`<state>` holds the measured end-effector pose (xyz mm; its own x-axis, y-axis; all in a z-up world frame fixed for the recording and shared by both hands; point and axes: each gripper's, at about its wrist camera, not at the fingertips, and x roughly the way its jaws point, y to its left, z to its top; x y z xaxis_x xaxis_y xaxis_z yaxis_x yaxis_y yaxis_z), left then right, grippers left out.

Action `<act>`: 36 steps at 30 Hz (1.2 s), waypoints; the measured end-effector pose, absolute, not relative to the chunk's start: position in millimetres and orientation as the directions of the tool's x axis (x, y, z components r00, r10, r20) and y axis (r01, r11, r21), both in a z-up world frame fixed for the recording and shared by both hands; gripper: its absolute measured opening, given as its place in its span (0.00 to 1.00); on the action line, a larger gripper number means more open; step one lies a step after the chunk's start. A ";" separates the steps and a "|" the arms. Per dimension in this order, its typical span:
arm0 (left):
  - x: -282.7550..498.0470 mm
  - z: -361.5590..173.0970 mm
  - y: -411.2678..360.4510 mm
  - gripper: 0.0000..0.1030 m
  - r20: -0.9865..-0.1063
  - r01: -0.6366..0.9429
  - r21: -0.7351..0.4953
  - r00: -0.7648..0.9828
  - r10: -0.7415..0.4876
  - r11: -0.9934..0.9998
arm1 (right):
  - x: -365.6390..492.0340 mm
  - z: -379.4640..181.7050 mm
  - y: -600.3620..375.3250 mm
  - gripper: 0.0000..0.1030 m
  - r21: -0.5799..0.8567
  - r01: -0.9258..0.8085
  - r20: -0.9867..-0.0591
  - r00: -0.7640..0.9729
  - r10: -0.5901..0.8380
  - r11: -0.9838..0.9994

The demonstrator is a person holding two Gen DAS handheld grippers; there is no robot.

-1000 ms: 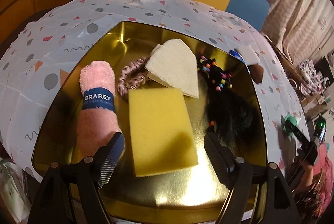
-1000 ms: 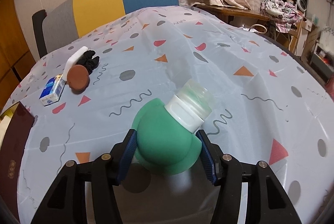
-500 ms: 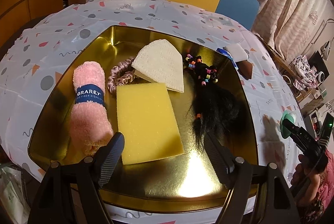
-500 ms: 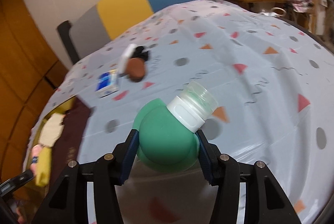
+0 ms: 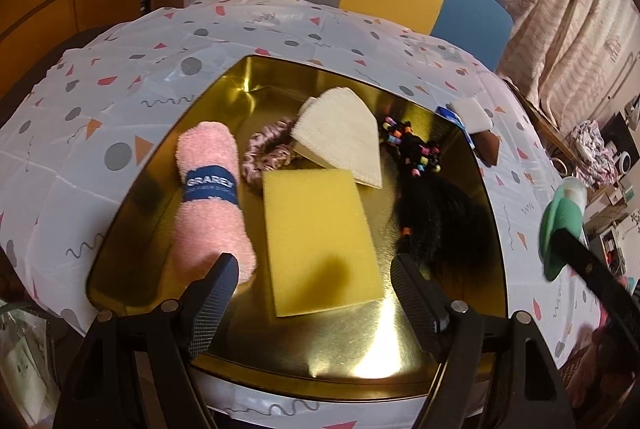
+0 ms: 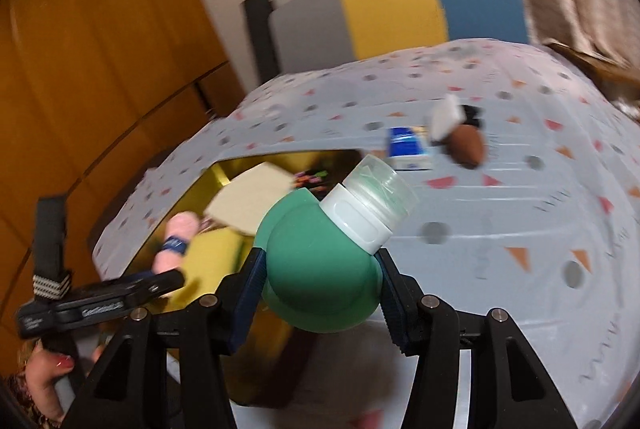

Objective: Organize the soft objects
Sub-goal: 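Carry the green dome item into the gold tray and open the right tool, then grasp the blue Tempo tissue pack with the left tool while the right tool approaches the brown sponge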

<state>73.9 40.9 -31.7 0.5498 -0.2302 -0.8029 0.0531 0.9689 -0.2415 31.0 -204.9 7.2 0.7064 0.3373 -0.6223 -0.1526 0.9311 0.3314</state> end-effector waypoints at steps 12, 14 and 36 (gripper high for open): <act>75.3 -29.5 66.9 0.77 -0.799 -0.021 -0.265 0.564 -0.208 0.964 | 70.7 -20.6 -121.0 0.54 0.161 -0.328 -0.772 0.546 0.326 0.931; 75.0 -29.5 67.5 0.77 -0.800 -0.024 -0.269 0.563 -0.210 0.963 | 77.3 -23.2 -116.6 0.54 0.144 -0.332 -0.783 0.538 0.312 0.932; 71.9 -35.1 55.9 0.77 -0.802 0.021 -0.296 0.537 -0.261 0.955 | 50.6 -12.3 -151.3 0.72 0.204 -0.200 -0.696 0.659 0.286 0.958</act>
<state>71.9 55.9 -35.1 0.5374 -0.2608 -0.8020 0.0211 0.9548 -0.2964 50.6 -151.3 -12.3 0.6589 0.2857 -0.6959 -0.1996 0.9583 0.2044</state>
